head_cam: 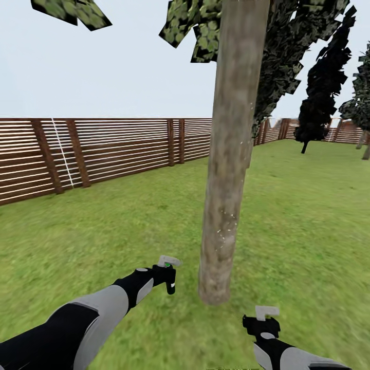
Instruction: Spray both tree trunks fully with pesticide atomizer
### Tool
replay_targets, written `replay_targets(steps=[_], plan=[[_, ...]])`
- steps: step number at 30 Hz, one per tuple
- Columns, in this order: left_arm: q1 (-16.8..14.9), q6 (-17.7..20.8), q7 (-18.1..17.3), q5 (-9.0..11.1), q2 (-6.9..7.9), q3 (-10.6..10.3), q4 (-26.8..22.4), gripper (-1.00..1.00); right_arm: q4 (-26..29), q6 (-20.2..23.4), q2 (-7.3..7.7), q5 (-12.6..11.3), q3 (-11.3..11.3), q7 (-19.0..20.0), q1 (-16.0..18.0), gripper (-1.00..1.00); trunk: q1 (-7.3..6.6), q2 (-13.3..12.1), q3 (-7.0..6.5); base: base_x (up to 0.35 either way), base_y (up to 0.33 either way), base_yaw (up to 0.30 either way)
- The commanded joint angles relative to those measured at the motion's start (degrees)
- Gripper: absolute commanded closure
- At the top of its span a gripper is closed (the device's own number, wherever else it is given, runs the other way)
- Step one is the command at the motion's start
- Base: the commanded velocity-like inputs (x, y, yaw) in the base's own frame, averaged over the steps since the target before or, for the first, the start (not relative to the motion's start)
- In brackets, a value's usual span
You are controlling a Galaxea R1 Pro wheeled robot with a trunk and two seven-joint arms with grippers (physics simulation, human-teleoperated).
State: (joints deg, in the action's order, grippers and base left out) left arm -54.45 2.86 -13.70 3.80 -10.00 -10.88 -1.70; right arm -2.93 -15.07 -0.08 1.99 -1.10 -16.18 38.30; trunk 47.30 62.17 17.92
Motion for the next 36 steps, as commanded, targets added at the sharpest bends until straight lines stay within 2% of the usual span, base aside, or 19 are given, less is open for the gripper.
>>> replay_targets(steps=[1,19,26,28,29,31,32,33,35,36], plan=[[0.0,0.3,-0.1,0.4,0.00,-0.3,-0.1,1.00,-0.2,-0.4,-0.01,0.2,-0.1,-0.2,0.1,-1.00,0.01,0.1,0.07,0.000,0.000,-0.300],[0.6,0.2,-0.1,0.4,0.00,-0.3,-0.1,1.00,-0.2,-0.4,-0.01,0.2,-0.1,-0.2,0.1,-1.00,0.01,0.1,0.07,0.097,0.000,-0.300],[0.8,0.0,-0.1,0.4,0.00,-0.5,-0.1,1.00,-0.2,-0.4,-0.01,0.2,-0.1,-0.2,0.1,-1.00,0.01,0.1,0.07,-0.103,0.000,-0.063],[0.8,0.5,-0.1,0.6,0.00,-0.9,-2.9,1.00,-0.2,-0.4,-0.01,0.2,-0.1,-0.2,0.1,-1.00,0.01,0.1,0.07,-0.005,0.000,-0.002],[0.8,1.4,-0.1,0.7,0.00,-0.9,-5.8,1.00,-0.2,-0.4,-0.01,0.2,-0.1,-0.2,0.1,-1.00,0.01,0.1,0.07,-0.002,0.000,-0.001],[0.8,11.3,0.0,0.9,0.00,-0.9,-14.9,1.00,-0.3,-0.4,-0.04,0.2,-0.1,-0.2,0.1,-1.00,0.01,0.1,0.07,-0.001,0.000,0.000],[0.8,19.1,0.1,1.0,0.00,-0.9,-21.4,1.00,-0.2,-0.4,-0.07,0.2,-0.1,-0.3,0.1,-1.00,0.01,0.1,0.07,0.000,0.000,0.000],[0.8,22.8,0.1,1.0,0.00,-0.9,-25.3,1.00,-0.2,-0.4,-0.08,0.2,-0.1,-0.3,0.1,-1.00,0.01,0.1,0.07,0.000,0.000,0.000],[0.8,28.5,0.0,1.0,0.00,-1.0,-33.1,1.00,-0.2,-0.4,-0.16,0.2,-0.1,-0.3,0.1,-1.00,0.01,0.1,0.07,0.000,0.000,0.000],[0.8,29.2,0.0,1.0,0.00,-1.0,-34.4,1.00,-0.3,-0.4,-0.17,0.2,-0.1,-0.3,0.1,-1.00,0.01,0.1,0.07,0.000,0.000,0.000]])
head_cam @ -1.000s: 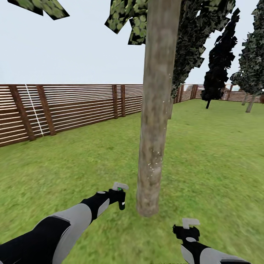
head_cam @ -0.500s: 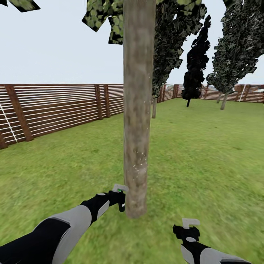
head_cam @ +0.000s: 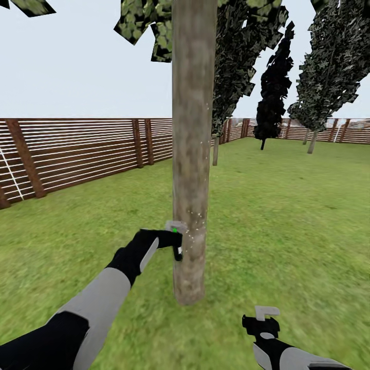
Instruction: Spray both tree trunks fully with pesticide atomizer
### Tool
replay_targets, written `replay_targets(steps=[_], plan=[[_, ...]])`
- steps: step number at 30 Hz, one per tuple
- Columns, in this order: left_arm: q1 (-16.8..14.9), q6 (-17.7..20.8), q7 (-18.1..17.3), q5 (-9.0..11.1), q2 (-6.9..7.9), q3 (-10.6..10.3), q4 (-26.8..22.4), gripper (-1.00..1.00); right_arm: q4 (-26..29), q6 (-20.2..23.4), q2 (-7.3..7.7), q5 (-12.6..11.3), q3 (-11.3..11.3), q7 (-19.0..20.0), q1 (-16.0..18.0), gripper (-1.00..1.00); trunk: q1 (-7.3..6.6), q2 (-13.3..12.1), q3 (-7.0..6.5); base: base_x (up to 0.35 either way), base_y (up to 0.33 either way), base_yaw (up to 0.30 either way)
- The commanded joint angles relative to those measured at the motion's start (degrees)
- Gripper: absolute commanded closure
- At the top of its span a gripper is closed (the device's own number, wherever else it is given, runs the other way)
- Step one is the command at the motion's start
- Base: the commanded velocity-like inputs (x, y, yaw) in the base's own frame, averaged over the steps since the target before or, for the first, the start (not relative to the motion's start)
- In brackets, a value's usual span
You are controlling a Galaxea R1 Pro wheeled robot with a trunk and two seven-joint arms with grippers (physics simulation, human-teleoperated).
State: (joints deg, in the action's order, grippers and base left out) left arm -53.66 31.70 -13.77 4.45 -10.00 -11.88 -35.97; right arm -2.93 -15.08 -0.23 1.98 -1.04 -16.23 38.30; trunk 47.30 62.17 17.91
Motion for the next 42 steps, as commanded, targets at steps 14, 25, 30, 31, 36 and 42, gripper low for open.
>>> replay_targets(steps=[14,25,30,31,36,42], plan=[[-5.8,25.0,0.2,1.7,0.00,1.2,-21.8,1.00,-0.3,-0.4,-0.03,0.2,-0.2,-0.2,0.1,-1.00,0.01,0.0,0.08,0.000,0.000,0.000],[-11.9,25.3,0.1,1.8,0.00,3.8,-21.0,1.00,-0.2,-0.4,-0.03,0.2,-0.1,-0.2,0.1,-1.00,0.01,0.0,0.08,-0.052,0.000,0.000],[-17.8,25.5,0.1,1.8,0.00,3.8,-19.7,1.00,-0.3,-0.4,-0.03,0.2,-0.2,-0.2,0.1,-1.00,0.01,0.0,0.08,-0.012,0.000,0.000],[-20.1,25.6,0.1,1.8,0.00,3.8,-17.5,1.00,-0.3,-0.4,-0.09,0.2,-0.2,-0.2,0.1,-1.00,0.01,0.0,0.08,-0.002,0.000,0.000],[-32.8,25.7,0.0,1.9,0.00,3.9,-5.9,1.00,-0.3,-0.3,-0.58,0.2,-0.2,-0.2,0.1,-1.00,0.01,0.0,0.08,0.000,0.000,0.000],[-38.0,26.1,0.0,10.3,0.00,3.8,-5.6,1.00,-0.3,-0.3,-0.64,0.2,-0.2,-0.2,0.1,-1.00,0.01,0.0,0.08,-0.002,0.000,0.000]])
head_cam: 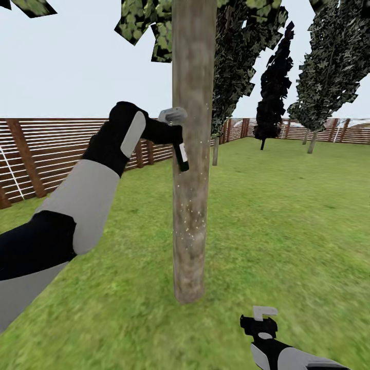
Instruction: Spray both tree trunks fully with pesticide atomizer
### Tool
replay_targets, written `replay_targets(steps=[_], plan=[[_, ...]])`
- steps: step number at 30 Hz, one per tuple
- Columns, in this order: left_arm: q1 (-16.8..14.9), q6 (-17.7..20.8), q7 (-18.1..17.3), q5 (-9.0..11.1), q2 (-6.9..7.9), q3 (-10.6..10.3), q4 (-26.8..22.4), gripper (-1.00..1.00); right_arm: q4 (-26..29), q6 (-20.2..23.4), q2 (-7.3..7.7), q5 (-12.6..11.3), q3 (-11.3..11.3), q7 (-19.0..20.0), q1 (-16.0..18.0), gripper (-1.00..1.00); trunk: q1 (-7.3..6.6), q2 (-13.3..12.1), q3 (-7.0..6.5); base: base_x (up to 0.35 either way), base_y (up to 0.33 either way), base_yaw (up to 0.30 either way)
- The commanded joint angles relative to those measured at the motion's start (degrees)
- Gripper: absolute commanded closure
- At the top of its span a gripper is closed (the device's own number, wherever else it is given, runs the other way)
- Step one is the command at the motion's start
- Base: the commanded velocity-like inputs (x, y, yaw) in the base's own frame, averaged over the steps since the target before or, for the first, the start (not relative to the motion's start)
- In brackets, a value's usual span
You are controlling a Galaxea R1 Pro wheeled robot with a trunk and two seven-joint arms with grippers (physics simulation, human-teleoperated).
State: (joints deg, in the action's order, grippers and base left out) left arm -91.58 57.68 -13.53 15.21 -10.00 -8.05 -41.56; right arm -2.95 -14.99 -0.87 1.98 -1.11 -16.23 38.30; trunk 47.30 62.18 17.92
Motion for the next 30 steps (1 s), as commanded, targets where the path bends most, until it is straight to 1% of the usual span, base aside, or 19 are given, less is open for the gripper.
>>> replay_targets(steps=[1,2,3,9,10,11,14,17,19,21,23,26,27,29,30], plan=[[-0.2,0.1,-0.3,0.9,0.00,0.0,0.0,1.00,-0.2,-0.4,-0.01,0.2,-0.1,-0.2,0.1,-1.00,0.00,0.0,0.08,-0.144,0.000,0.000],[-0.4,0.1,-0.3,1.7,0.00,-0.1,0.0,1.00,-0.3,-0.4,-0.01,0.2,-0.1,-0.2,0.1,-1.00,0.00,0.0,0.08,-0.181,0.000,0.000],[-0.4,0.1,-0.3,2.0,0.00,-0.1,-0.1,1.00,-0.2,-0.4,-0.01,0.2,-0.1,-0.2,0.1,-1.00,0.00,0.0,0.08,-0.176,0.056,0.000],[-0.5,-0.1,-0.1,2.2,0.00,-0.2,-0.3,1.00,-0.2,-0.4,-0.01,0.2,-0.1,-0.2,0.1,-1.00,0.00,0.0,0.08,-0.100,0.050,0.000],[-1.3,-0.1,-0.1,2.2,0.00,-0.2,0.0,1.00,-0.2,-0.4,-0.01,0.2,-0.1,-0.2,0.1,-1.00,0.00,0.0,0.08,-0.015,0.008,0.000],[-2.8,-0.1,-0.1,2.2,0.00,-0.2,0.5,1.00,-0.2,-0.4,-0.01,0.2,-0.1,-0.2,0.1,-1.00,0.00,0.0,0.08,-0.010,0.005,0.000],[-10.8,-0.1,0.0,2.3,0.00,-0.1,6.1,1.00,-0.3,-0.4,-0.01,0.2,-0.1,-0.2,0.1,-1.00,0.00,0.0,0.08,-0.003,0.001,0.000],[-14.7,-0.1,0.0,2.4,0.00,0.0,8.3,1.00,-0.3,-0.4,-0.01,0.2,-0.1,-0.2,0.1,-1.00,0.00,0.0,0.08,0.000,0.000,0.000],[-15.2,-0.1,0.0,2.5,0.00,0.1,9.7,1.00,-0.2,-0.4,-0.01,0.2,-0.1,-0.2,0.1,-1.00,0.00,0.0,0.08,0.000,0.000,0.000],[-15.3,-0.1,0.0,2.6,0.00,0.2,13.1,1.00,-0.3,-0.4,-0.01,0.2,-0.1,-0.2,0.1,-1.00,0.00,0.0,0.08,0.000,0.000,0.000],[-15.4,-0.4,-0.1,2.7,0.00,0.5,22.3,1.00,-0.3,-0.4,-0.01,0.2,-0.1,-0.2,0.1,-1.00,0.00,0.0,0.08,0.000,0.000,0.000],[-15.5,-1.9,-0.1,2.7,0.00,0.6,30.6,1.00,-0.3,-0.4,-0.03,0.2,-0.1,-0.2,0.1,-1.00,0.00,0.0,0.08,0.000,0.000,0.000],[-15.4,-3.7,-0.2,2.7,0.00,0.6,33.9,1.00,-0.3,-0.4,-0.04,0.2,-0.1,-0.2,0.1,-1.00,0.00,0.0,0.08,0.000,0.000,0.000],[-15.2,-7.3,-0.2,2.7,0.00,0.7,36.8,1.00,-0.3,-0.4,-0.06,0.2,-0.1,-0.2,0.1,-1.00,0.00,0.0,0.08,0.000,0.000,0.000],[-14.2,-9.0,-0.2,2.6,0.00,0.7,38.3,1.00,-0.3,-0.4,-0.08,0.2,-0.1,-0.2,0.1,-1.00,0.00,0.0,0.08,0.000,0.000,0.000]])
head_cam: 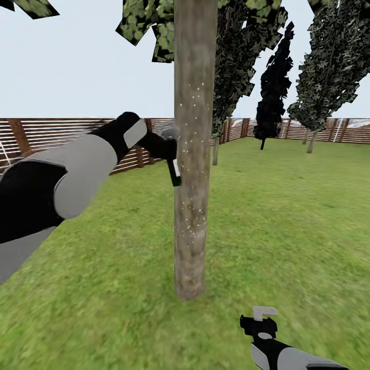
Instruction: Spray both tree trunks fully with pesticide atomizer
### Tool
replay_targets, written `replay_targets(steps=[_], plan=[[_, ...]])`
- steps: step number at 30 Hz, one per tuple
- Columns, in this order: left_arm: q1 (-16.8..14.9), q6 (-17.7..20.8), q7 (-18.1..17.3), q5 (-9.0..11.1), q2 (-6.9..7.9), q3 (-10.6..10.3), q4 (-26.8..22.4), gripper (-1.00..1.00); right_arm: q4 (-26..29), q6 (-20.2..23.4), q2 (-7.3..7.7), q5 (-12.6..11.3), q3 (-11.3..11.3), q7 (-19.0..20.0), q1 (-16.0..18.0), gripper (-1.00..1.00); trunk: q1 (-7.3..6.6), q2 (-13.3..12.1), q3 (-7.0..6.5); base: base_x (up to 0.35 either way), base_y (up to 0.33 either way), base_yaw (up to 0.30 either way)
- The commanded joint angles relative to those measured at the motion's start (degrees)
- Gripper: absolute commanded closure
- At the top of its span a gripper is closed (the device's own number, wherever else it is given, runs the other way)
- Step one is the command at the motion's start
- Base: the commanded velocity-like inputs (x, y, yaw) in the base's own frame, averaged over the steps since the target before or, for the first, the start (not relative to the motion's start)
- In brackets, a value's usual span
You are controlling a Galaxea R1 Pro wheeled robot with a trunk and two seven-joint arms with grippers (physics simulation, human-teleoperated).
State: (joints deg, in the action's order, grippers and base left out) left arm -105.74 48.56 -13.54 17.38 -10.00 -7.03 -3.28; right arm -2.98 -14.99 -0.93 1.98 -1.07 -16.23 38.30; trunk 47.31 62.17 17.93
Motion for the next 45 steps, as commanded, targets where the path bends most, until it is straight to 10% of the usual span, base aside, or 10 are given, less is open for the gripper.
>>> replay_targets(steps=[1,11,14,18,22,45], plan=[[1.0,-0.6,-0.2,0.4,0.00,-0.4,0.6,1.00,-0.3,-0.4,-0.02,0.2,-0.1,-0.2,0.1,-1.00,0.00,0.1,0.06,0.000,0.000,0.000],[20.1,-15.6,-0.1,-5.7,0.00,-1.9,1.6,1.00,-0.3,-0.4,-0.08,0.2,-0.1,-0.2,0.1,-1.00,0.00,0.1,0.06,0.000,0.000,0.000],[29.7,-24.1,-0.1,-10.4,0.00,-2.1,1.7,1.00,-0.3,-0.4,-0.12,0.2,-0.1,-0.2,0.1,-1.00,0.00,0.1,0.06,0.000,0.000,0.000],[41.8,-39.3,-0.1,-11.4,0.00,-2.1,1.6,1.00,-0.3,-0.4,-0.24,0.2,-0.1,-0.1,0.1,-1.00,0.00,0.1,0.06,0.029,0.096,0.000],[48.1,-45.4,-0.1,-11.5,0.00,-2.1,1.6,1.00,-0.3,-0.4,-0.37,0.2,-0.1,-0.1,0.1,-1.00,0.00,0.1,0.06,0.108,0.309,0.000],[49.0,-45.9,-5.6,-11.5,0.00,-2.0,1.7,1.00,-0.3,-0.5,-0.38,0.2,-0.2,-0.1,-0.6,-1.00,0.00,0.1,0.06,0.254,0.623,-0.142]])
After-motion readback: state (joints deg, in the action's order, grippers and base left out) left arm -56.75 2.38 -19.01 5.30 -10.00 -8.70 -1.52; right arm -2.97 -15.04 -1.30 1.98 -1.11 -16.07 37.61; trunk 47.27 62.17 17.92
